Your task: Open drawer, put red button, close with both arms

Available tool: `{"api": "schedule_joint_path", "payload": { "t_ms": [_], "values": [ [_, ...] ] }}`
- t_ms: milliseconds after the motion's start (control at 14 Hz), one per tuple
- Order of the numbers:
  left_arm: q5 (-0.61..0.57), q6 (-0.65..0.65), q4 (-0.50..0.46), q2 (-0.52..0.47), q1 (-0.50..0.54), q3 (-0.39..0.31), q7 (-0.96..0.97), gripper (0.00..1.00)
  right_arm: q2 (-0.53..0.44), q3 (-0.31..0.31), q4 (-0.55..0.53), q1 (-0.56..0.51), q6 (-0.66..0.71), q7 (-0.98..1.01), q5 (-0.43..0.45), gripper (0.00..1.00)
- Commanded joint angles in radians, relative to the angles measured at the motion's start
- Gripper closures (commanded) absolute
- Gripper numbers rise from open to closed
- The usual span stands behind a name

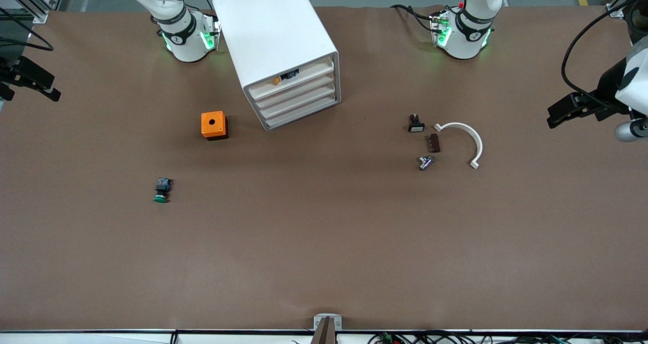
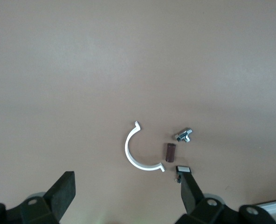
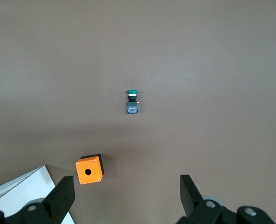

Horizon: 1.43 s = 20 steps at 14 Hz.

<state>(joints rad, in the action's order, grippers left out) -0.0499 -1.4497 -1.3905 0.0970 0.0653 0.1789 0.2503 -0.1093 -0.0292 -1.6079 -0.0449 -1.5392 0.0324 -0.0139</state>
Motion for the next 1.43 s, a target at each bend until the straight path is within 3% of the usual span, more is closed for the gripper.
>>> {"api": "schedule_joint_path", "payload": {
  "t_ms": [0, 214, 357, 1000, 1357],
  "values": [
    [0.022, -0.041, -0.165, -0.138, 0.005, -0.015, -0.028, 0.0, 0.01, 0.008, 0.022, -0.009, 0.008, 0.009, 0.018, 0.0],
    [0.047, -0.034, -0.188, -0.175, -0.056, -0.108, -0.048, 0.0, 0.011, 0.008, 0.022, -0.007, 0.008, 0.011, 0.018, 0.0],
    [0.045, -0.034, -0.202, -0.186, -0.076, -0.128, -0.059, 0.0, 0.011, 0.008, 0.022, -0.007, 0.008, 0.011, 0.018, 0.0],
    [0.044, -0.04, -0.277, -0.238, -0.036, -0.01, -0.056, 0.0, 0.017, 0.008, 0.022, -0.006, 0.008, 0.014, 0.023, 0.0],
    [0.031, -0.023, -0.266, -0.24, -0.03, -0.007, -0.066, 0.0, 0.017, 0.009, 0.022, -0.006, 0.008, 0.012, 0.023, 0.0]
  ]
}}
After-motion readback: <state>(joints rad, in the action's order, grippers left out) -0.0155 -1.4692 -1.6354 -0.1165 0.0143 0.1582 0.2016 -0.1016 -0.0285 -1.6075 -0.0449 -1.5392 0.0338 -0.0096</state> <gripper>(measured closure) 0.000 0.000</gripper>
